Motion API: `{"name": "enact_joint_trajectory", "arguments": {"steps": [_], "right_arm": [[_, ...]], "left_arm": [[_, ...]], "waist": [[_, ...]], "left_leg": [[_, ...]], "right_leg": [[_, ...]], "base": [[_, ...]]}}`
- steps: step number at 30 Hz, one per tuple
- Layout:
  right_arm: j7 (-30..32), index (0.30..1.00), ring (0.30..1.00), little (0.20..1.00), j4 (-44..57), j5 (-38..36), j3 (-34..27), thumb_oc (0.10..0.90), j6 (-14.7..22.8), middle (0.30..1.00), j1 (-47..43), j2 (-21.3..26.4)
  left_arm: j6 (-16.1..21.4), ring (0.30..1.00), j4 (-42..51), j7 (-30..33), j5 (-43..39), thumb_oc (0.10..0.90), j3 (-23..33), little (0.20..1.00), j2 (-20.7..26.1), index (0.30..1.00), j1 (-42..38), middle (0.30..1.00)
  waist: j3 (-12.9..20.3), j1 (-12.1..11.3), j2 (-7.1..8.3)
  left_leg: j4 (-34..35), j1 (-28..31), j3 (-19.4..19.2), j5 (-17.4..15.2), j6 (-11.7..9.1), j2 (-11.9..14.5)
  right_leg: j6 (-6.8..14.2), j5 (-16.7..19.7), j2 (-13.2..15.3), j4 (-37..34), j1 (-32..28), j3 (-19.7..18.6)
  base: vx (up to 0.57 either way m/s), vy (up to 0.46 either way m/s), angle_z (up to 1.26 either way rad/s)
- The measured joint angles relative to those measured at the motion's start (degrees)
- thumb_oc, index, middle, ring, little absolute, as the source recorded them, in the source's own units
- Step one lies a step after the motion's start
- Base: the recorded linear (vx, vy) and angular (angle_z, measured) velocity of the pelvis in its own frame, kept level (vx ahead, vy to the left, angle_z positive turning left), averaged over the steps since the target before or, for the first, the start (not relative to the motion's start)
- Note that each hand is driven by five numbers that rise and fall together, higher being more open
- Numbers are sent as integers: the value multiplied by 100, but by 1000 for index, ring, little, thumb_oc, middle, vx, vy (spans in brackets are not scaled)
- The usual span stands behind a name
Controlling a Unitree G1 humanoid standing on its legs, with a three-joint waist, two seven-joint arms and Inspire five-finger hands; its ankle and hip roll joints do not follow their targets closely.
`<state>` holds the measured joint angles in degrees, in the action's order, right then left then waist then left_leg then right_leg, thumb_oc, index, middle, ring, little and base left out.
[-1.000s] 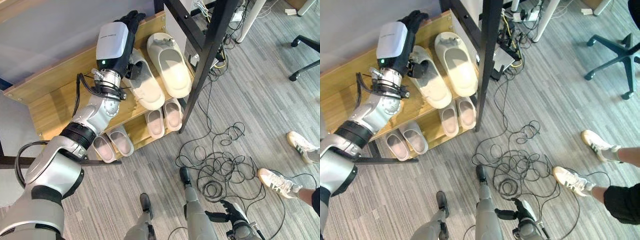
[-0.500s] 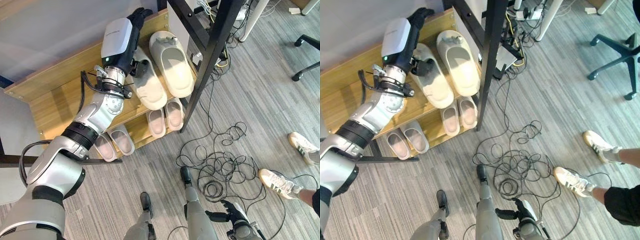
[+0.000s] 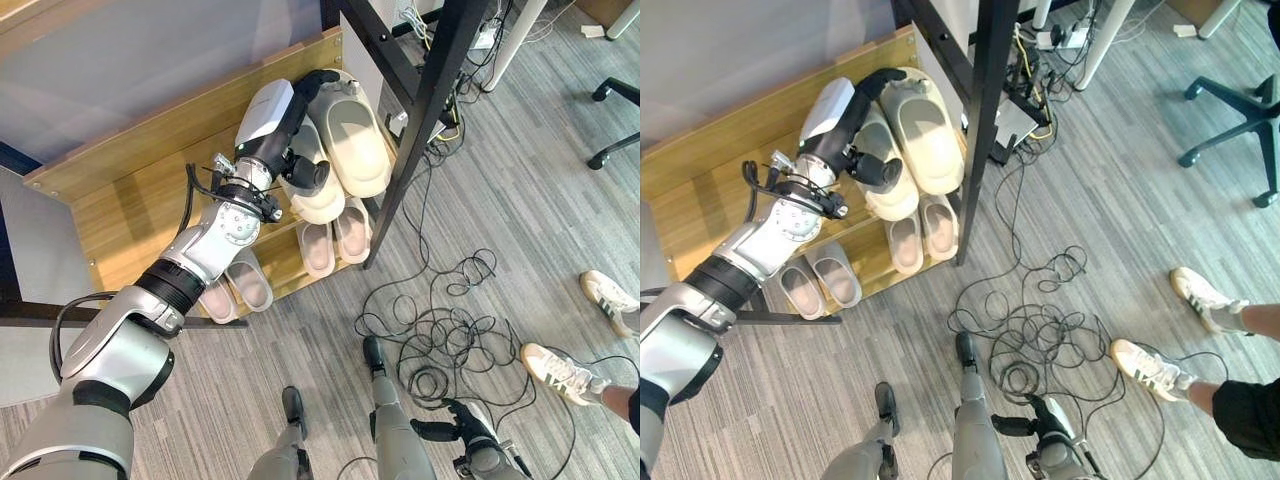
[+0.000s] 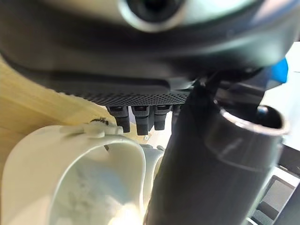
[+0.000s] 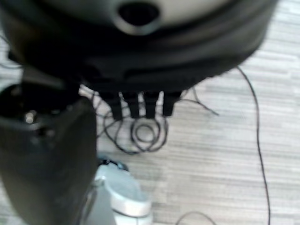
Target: Arrange the slippers neatly on the shoe rack.
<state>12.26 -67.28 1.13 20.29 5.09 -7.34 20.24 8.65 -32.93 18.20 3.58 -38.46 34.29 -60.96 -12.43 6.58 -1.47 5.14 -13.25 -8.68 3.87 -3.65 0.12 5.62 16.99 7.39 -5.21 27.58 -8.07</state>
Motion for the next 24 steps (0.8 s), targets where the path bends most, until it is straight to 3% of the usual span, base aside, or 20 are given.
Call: {"name": "enact_joint_trajectory", "arguments": {"steps": [10,11,12,16,21,24], "right_arm": [[-86,900,900,900,-210,-15,-121,800,-23,900,9,-6],[-95,900,900,900,-203,-14,-176,800,-45,900,10,-19],[-95,900,900,900,-204,-14,-189,800,-45,900,28,-18],[-97,900,900,900,-213,-13,-289,800,-72,900,-13,-59],[-93,900,900,900,-218,-12,-349,800,-73,900,1,-58],[-91,900,900,900,-211,-12,-350,800,-69,900,1,-60]], "left_arm": [[-1,900,1051,362,823,800,374,900,553,900,298,900],[20,900,1525,475,936,800,995,900,552,900,901,900],[20,900,1572,535,955,800,1063,900,553,900,1019,900],[13,900,1630,637,1133,800,1538,900,557,900,1699,900],[-40,900,1382,679,1223,800,1735,900,551,900,2437,900],[-168,900,1050,680,1108,800,1844,900,317,900,2660,900]], "waist": [[-15,-235,-35],[-24,-225,-55],[-20,-239,-68],[-21,-293,-82],[-21,-449,-81],[-23,-445,-65]], "left_leg": [[-1,113,30,14,-17,23],[-1,204,25,7,-16,35],[0,233,39,4,-15,43],[0,341,182,4,-14,48],[0,367,290,9,-17,45],[0,366,312,6,-11,20]], "right_leg": [[41,-60,-7,-2,-127,34],[1,-28,-22,-2,-212,25],[0,-29,-26,-2,-250,39],[48,-124,3,-4,-427,179],[36,-148,32,-4,-521,286],[49,-159,61,-4,-535,308]], "base": [[0,0,0],[0,0,0],[0,0,0],[-1,6,17],[-16,3,11],[-5,7,6]]}}
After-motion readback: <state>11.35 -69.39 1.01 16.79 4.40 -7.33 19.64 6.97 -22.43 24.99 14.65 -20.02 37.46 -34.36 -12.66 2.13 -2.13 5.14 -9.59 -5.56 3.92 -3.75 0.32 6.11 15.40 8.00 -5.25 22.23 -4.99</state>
